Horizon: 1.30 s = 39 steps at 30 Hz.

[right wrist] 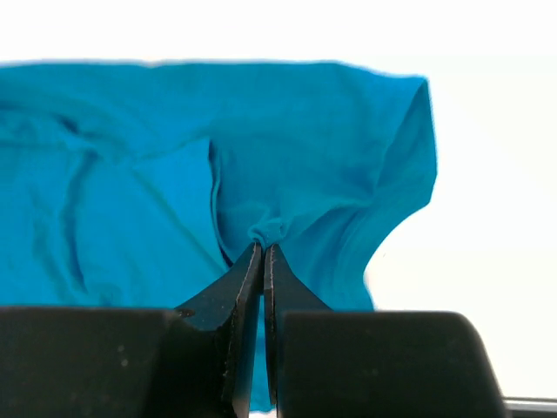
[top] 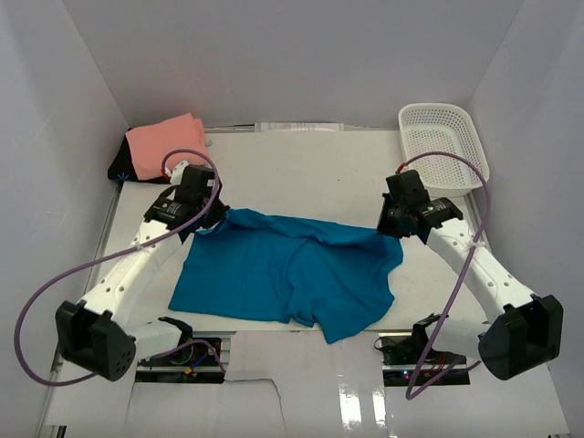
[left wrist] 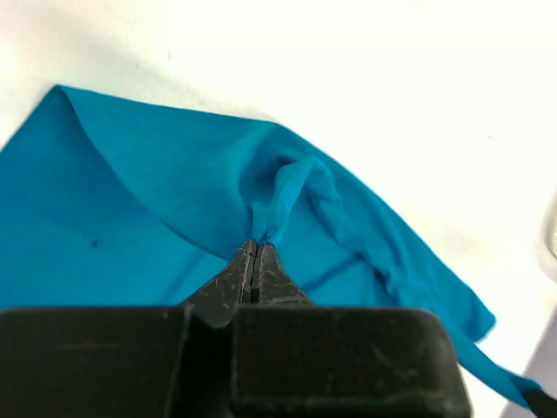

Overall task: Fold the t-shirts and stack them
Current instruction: Grap the side of the flattened tshirt furthest away from the robot with both arms

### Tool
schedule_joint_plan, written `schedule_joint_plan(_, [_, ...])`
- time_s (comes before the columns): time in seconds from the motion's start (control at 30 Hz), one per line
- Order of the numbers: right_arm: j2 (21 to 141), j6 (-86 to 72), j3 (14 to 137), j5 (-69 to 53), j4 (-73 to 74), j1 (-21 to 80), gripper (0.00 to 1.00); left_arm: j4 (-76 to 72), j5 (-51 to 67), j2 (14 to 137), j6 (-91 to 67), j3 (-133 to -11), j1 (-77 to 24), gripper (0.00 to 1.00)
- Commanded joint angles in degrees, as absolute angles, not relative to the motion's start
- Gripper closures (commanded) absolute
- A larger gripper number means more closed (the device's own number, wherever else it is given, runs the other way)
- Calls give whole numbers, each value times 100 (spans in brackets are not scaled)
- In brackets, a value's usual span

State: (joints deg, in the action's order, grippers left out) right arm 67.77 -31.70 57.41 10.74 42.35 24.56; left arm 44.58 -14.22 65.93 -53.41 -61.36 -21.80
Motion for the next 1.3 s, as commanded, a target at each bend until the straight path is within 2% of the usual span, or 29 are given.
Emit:
schedule_joint_plan(0.0, [6978,-2796,6248,1160,4254,2101,92,4010,-1793,7232,-5001,-6441,-1952,100])
schedule_joint_plan(0.13, [7180,-2559,6389,950,3983,1470,92,3499,-1609,8180,-4922,-6688,-1635,100])
schedule_joint_plan(0.33, [7847,-2224,6731,598,3569,818,92,3156,-1573,8964,-4878,-7197,-1354,100])
schedule_joint_plan(0.8, [9526,-1995,8480,501,3208,484,92,3085,-1283,10467,-4922,-8604,-844,100])
schedule_joint_plan(1.27, [10204,-1925,8859,62,2786,396,92,3059,-1090,11574,-4711,-9685,-677,100])
